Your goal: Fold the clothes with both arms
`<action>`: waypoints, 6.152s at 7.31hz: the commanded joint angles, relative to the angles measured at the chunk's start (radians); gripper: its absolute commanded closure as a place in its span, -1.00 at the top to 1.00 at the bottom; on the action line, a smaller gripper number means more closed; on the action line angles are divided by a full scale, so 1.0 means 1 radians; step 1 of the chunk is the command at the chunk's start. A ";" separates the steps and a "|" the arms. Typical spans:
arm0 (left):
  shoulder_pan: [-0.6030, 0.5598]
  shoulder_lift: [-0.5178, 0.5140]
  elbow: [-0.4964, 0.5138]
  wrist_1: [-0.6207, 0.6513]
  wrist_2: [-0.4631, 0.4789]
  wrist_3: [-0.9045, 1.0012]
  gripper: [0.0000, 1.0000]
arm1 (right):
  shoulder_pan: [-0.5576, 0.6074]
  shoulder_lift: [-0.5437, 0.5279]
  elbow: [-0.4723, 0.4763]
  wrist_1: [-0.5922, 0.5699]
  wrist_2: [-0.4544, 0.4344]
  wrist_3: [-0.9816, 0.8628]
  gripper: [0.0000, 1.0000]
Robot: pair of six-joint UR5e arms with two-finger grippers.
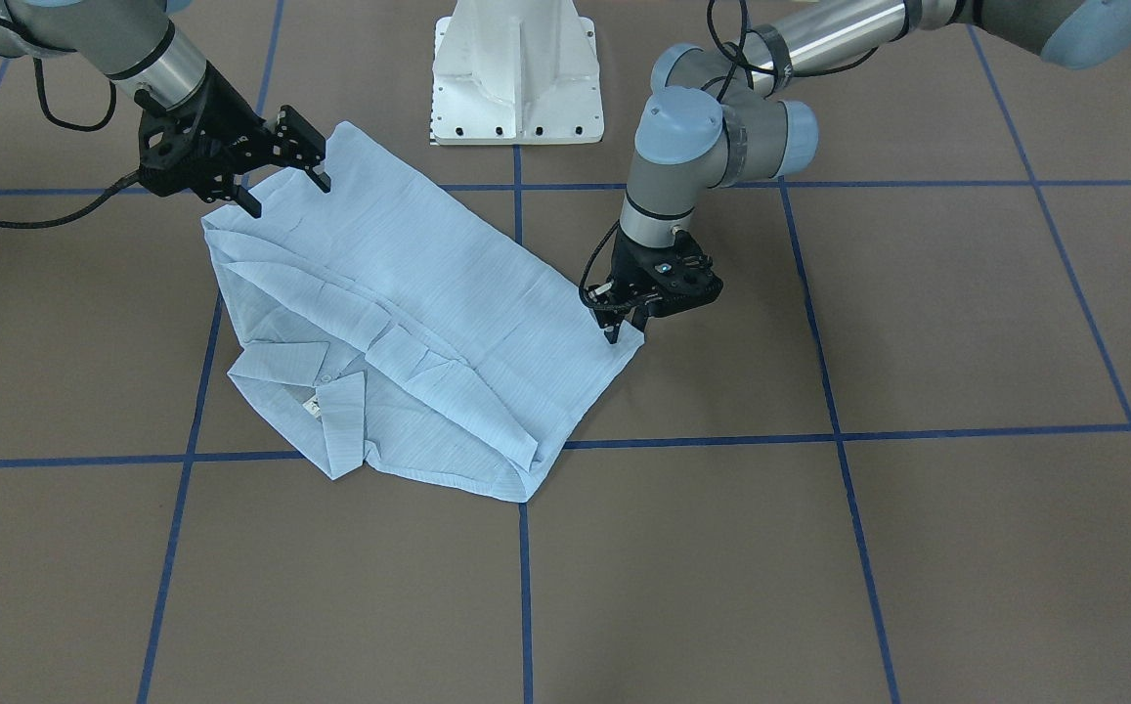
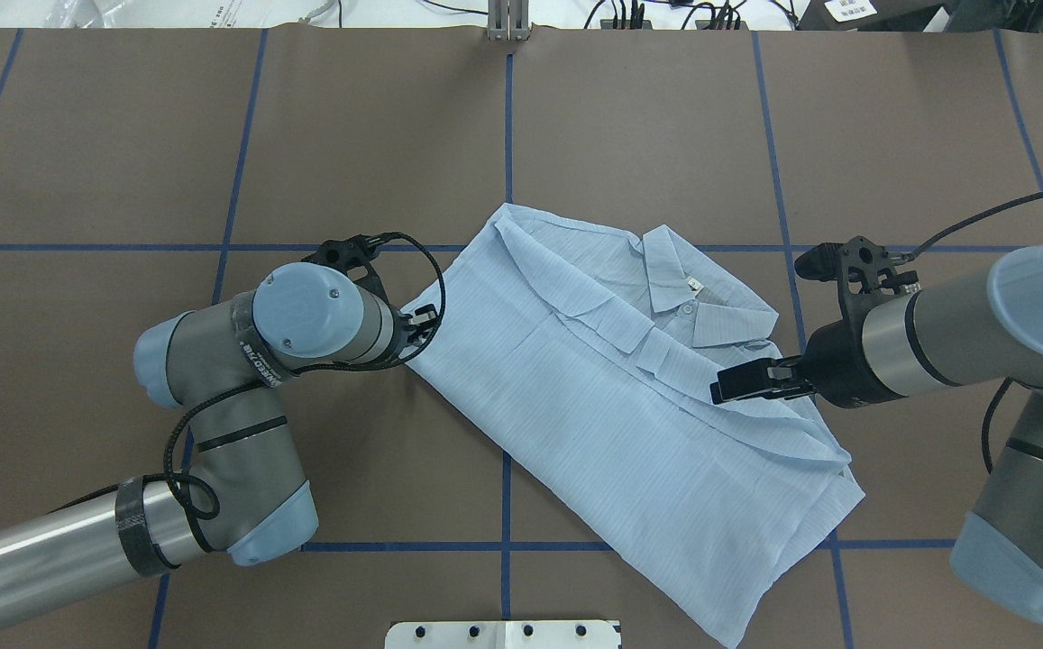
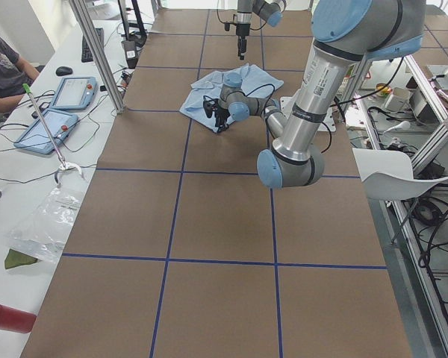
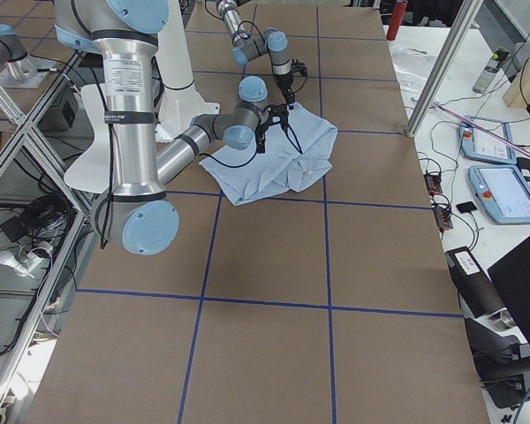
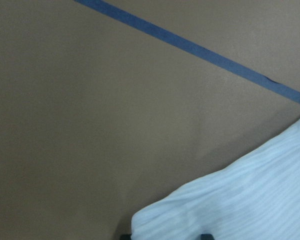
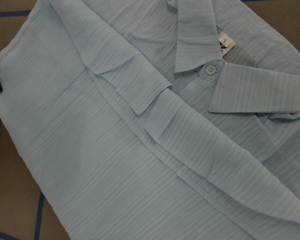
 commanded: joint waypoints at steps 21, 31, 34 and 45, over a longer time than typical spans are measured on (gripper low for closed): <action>-0.285 -0.485 0.878 -0.717 0.062 0.318 1.00 | 0.034 0.041 -0.036 -0.008 -0.003 -0.002 1.00; -0.264 0.150 -0.251 -0.092 -0.209 0.328 1.00 | -0.242 0.371 -0.259 -0.350 -0.363 -0.110 1.00; -0.240 0.152 -0.238 -0.095 -0.206 0.320 1.00 | -0.248 0.374 -0.300 -0.351 -0.363 -0.147 1.00; -0.172 0.124 -0.228 -0.101 -0.203 0.254 1.00 | -0.188 0.253 -0.242 -0.400 -0.350 -0.244 1.00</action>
